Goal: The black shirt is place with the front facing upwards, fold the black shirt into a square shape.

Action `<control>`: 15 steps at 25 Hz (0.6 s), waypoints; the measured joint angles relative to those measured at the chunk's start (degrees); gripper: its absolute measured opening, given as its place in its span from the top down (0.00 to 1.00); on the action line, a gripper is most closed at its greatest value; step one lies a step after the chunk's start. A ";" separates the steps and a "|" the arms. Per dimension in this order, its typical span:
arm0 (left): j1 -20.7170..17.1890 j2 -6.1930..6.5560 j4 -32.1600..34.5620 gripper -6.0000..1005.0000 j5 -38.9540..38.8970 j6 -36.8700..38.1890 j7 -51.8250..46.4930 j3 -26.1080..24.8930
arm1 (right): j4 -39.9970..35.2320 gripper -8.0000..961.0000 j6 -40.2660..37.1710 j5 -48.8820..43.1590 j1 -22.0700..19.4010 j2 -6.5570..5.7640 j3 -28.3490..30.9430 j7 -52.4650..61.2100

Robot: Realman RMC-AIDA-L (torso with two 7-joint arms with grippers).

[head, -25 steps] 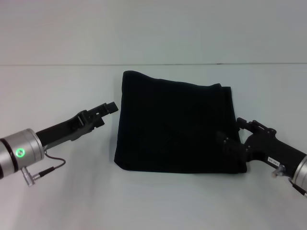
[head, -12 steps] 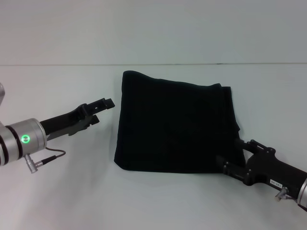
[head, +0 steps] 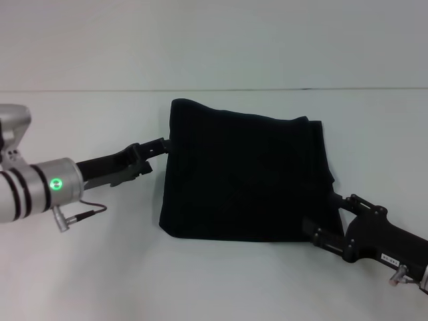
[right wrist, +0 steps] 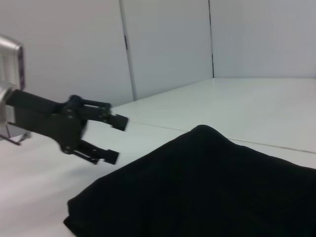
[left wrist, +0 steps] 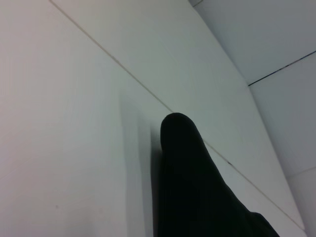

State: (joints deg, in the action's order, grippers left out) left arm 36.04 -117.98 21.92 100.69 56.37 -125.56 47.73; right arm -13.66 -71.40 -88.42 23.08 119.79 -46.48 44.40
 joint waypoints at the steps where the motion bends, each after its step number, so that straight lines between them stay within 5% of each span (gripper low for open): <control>1: 0.59 -0.23 -0.02 0.10 0.12 -1.15 -0.13 0.26 | -0.01 0.14 -0.32 -0.02 -0.18 0.00 -0.04 -0.22; 15: 4.82 -3.30 -1.09 0.10 0.21 -12.07 0.65 3.40 | 0.43 0.14 -1.78 -0.08 -1.41 0.00 -1.05 -1.16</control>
State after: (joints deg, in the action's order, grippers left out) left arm 40.86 -121.28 20.83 100.90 44.29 -124.92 51.13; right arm -13.23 -73.19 -88.51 21.67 119.79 -47.54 43.24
